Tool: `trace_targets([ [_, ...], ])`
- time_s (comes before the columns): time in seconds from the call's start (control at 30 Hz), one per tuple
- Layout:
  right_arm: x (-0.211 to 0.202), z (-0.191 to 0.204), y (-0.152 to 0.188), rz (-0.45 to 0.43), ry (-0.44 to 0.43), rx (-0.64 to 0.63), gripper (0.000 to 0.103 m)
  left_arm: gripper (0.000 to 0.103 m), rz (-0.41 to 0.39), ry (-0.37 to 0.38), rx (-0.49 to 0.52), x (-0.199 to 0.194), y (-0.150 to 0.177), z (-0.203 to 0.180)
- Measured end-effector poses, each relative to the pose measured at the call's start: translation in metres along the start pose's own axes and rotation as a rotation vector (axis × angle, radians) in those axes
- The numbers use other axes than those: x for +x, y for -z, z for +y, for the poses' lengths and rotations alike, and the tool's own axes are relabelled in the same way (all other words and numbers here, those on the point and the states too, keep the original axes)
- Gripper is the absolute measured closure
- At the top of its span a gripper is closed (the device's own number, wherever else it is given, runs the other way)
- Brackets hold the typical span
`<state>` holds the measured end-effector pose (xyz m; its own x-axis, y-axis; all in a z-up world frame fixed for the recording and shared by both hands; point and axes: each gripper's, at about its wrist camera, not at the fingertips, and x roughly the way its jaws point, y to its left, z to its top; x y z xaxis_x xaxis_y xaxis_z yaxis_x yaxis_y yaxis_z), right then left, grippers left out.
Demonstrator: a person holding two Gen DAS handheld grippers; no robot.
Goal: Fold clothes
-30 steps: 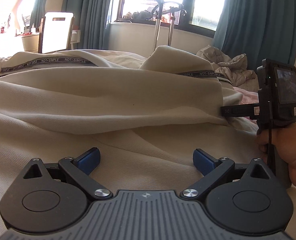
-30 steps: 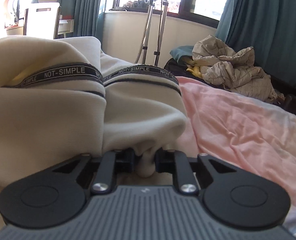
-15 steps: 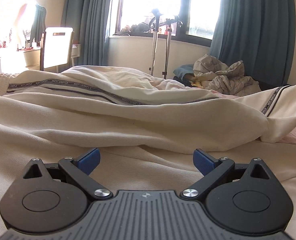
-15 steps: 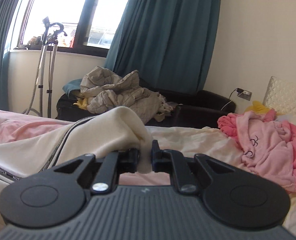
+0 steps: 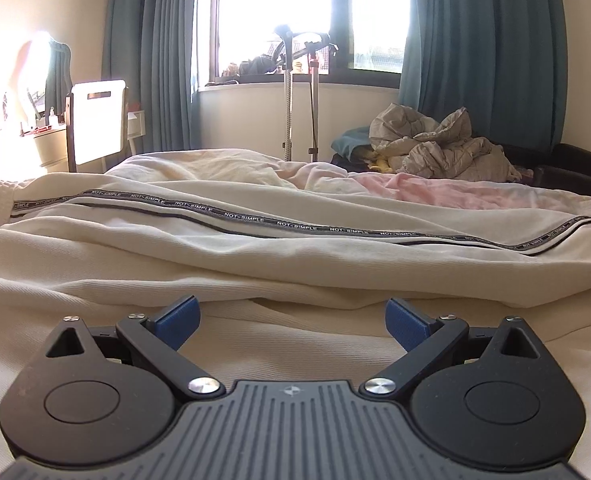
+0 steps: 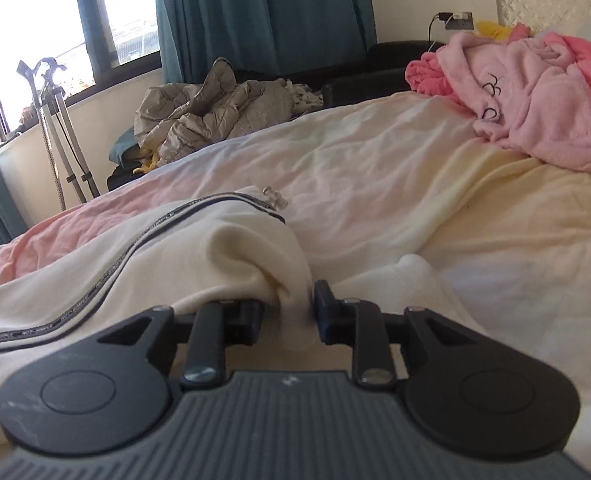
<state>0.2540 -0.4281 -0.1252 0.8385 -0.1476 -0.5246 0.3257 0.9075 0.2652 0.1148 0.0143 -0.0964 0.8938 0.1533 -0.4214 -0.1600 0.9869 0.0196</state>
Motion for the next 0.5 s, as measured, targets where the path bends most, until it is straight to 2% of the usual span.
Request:
trace_targets([
  [0.03, 0.000, -0.005, -0.003, 0.038, -0.027, 0.026, 0.056, 0.003, 0.000, 0.005, -0.004, 0.000, 0.000, 0.001],
  [0.1, 0.000, -0.015, -0.008, 0.126, -0.092, 0.062, 0.056, 0.003, 0.001, 0.019, -0.018, -0.001, 0.000, 0.003],
  [0.2, -0.003, -0.025, -0.012, 0.277, -0.203, 0.051, 0.053, 0.003, 0.003, 0.040, -0.049, -0.003, -0.002, 0.008],
  [0.27, -0.014, -0.035, -0.009, 0.303, -0.266, 0.114, 0.049, 0.003, 0.013, 0.058, -0.082, -0.004, -0.003, 0.011],
  [0.4, -0.010, -0.057, 0.001, 0.357, -0.407, 0.476, 0.046, 0.003, 0.024, 0.082, -0.131, -0.005, -0.005, 0.016],
  [0.5, 0.001, -0.058, 0.004, 0.327, -0.518, 0.670, 0.043, 0.003, 0.038, 0.087, -0.167, -0.004, -0.005, 0.020],
])
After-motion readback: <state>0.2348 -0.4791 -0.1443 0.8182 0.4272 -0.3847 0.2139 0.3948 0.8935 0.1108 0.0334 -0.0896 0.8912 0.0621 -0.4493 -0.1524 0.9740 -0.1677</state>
